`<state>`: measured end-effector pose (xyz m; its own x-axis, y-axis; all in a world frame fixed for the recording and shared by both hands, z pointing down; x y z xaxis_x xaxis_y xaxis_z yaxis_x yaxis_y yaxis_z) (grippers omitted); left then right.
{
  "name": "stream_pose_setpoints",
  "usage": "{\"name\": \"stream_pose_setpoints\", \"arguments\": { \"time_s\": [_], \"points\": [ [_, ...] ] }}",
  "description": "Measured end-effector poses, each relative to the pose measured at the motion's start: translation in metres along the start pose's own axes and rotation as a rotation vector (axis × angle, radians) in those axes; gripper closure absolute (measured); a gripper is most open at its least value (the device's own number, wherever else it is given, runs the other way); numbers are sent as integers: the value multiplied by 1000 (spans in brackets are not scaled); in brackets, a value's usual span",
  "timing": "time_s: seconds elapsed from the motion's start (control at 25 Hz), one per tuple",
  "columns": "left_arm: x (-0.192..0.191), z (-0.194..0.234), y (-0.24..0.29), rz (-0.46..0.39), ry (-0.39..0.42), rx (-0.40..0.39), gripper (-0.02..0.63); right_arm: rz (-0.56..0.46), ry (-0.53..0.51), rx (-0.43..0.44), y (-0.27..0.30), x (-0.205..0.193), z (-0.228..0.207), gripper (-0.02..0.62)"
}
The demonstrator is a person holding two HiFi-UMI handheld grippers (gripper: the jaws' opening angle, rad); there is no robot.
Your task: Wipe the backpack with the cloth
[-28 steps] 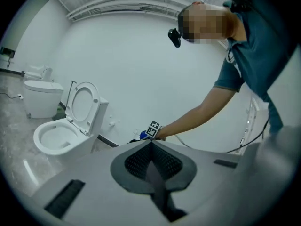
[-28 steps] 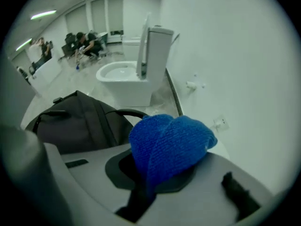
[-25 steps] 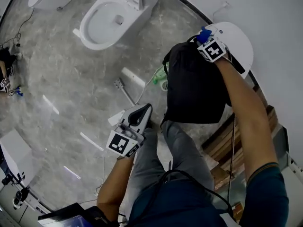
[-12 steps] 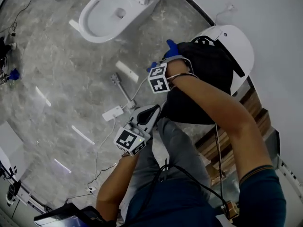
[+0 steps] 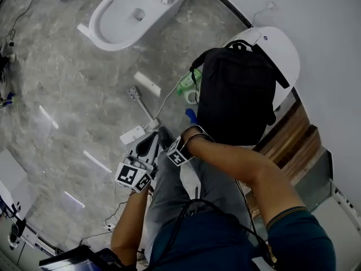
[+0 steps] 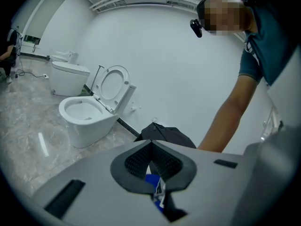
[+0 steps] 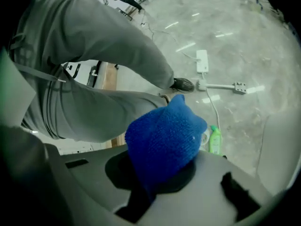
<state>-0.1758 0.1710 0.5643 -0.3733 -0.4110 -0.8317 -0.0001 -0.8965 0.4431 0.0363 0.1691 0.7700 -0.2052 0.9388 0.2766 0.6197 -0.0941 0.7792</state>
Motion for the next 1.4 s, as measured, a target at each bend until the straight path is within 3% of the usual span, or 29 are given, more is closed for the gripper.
{"name": "stream_pose_setpoints", "arguments": {
  "time_s": [0.08, 0.16, 0.28, 0.36, 0.6, 0.72, 1.0, 1.08, 1.16, 1.28, 1.32, 1.4],
  "points": [
    [6, -2, 2, -15, 3, -8, 600, -12, -2, 27, 5, 5, 5, 568],
    [12, -6, 3, -34, 8, -15, 600, -34, 88, 19, -4, -2, -17, 568],
    [14, -5, 1, -52, 9, 0, 600, -34, 241, -63, -26, -32, -71, 568],
    [11, 0, -5, -53, 6, 17, 600, -57, 301, -68, -35, -40, -81, 568],
    [-10, 23, -30, -17, 7, 70, 600, -29, 94, -41, 11, 17, 13, 568],
    [-21, 30, -42, 0, 5, 85, 600, -78, 114, -58, 29, 34, 35, 568],
    [-28, 38, -58, 24, 2, 97, 600, -271, 462, -77, -17, 28, -28, 568],
    [-26, 36, -56, 29, 5, 87, 600, -392, 623, -69, -36, 24, -42, 568],
    [-22, 32, -51, 35, 15, 67, 600, -576, 769, -104, -54, 25, -48, 568],
    [-17, 25, -40, 52, 49, 11, 600, -871, 893, -174, -77, 39, -40, 568],
    [-15, 23, -35, 61, 61, -9, 600, -952, 931, -159, -78, 44, -34, 568],
    [-12, 15, -24, 78, 81, -45, 600, -1078, 1062, -39, -59, 48, -20, 568]
  ]
}}
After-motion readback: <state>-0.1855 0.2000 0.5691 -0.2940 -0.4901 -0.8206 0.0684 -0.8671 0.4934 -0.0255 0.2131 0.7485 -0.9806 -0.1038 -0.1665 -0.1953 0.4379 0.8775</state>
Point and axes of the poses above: the fingertips, and each gripper's own axes: y forward along the fingers, z to its left, x out of its top, the point moved 1 cm from there along -y, backward along the fingers, and after that the axes turned 15 degrees about y, right-handed, at the moved point
